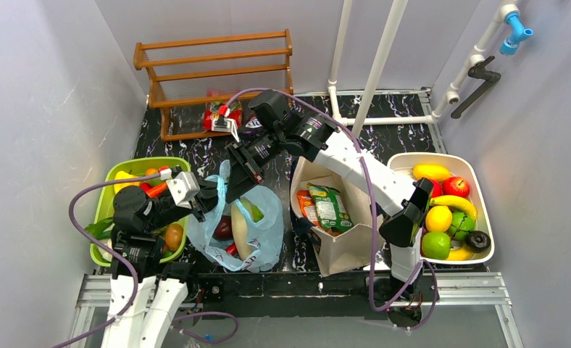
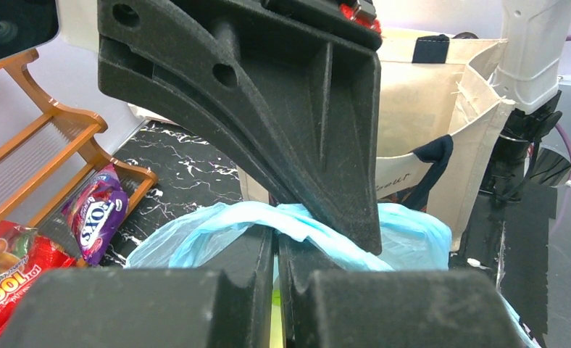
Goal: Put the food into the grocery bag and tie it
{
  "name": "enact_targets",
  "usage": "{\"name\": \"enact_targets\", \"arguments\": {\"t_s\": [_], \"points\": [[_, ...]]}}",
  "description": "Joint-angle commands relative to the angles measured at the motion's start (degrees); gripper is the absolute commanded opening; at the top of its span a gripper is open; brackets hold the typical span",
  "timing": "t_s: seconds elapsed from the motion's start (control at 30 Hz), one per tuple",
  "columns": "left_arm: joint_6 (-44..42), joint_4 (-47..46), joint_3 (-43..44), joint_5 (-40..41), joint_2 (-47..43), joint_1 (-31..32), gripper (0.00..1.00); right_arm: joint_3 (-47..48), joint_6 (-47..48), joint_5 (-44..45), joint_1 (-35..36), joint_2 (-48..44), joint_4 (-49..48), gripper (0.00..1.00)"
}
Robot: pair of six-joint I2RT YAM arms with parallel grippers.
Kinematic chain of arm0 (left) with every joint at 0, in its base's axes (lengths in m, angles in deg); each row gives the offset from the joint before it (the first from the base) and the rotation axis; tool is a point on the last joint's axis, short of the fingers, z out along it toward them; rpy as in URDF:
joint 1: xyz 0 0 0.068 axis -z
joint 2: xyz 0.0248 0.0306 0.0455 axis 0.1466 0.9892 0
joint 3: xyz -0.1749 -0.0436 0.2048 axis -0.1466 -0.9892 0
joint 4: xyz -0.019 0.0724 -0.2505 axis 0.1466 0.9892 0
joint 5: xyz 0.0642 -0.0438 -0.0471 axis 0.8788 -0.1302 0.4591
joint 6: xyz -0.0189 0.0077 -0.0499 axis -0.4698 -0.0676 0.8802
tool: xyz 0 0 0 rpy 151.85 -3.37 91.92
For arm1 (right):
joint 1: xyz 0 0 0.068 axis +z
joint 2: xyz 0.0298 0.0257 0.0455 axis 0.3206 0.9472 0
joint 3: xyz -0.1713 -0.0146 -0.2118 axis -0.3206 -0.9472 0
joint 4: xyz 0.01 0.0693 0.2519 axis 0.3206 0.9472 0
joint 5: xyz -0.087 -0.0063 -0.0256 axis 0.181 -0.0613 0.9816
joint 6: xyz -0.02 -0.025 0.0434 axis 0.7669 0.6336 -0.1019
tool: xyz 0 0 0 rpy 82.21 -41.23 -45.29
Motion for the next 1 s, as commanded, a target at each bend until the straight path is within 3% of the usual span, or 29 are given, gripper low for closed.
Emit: {"name": "enact_targets", "arguments": {"t_s": [0.0,0.17,0.33,0.6,0.83,0.97], "points": [[0.0,2.69,2.89,-0.6,-1.24,0.05,0.0,4.33,1.32,-0.33,0.3,-2.58,2.53,0.21],[3.51,0.79,2.56,0.05,-2.65,0.08,0.0,4.38,2.95,1.69,0.22,-4.49,4.88,0.44],[8.79,-3.3,1.3,-0.25,-3.5,0.08,0.0,2.84,3.72,4.47,-0.41,-7.09,6.28,0.5],[12.57,-5.05,0.46,0.31,-4.26,0.08,0.0,-8.04,-0.08,8.24,-2.63,-15.57,-1.49,0.46],[15.38,-6.82,-0.75,1.29,-5.44,0.07,0.0,-20.81,-6.54,9.26,-2.78,-19.65,-13.28,0.36],[18.88,-8.16,-1.58,2.11,-6.57,0.08,0.0,-28.27,-13.38,13.19,-2.39,-20.87,-24.87,0.26]]}}
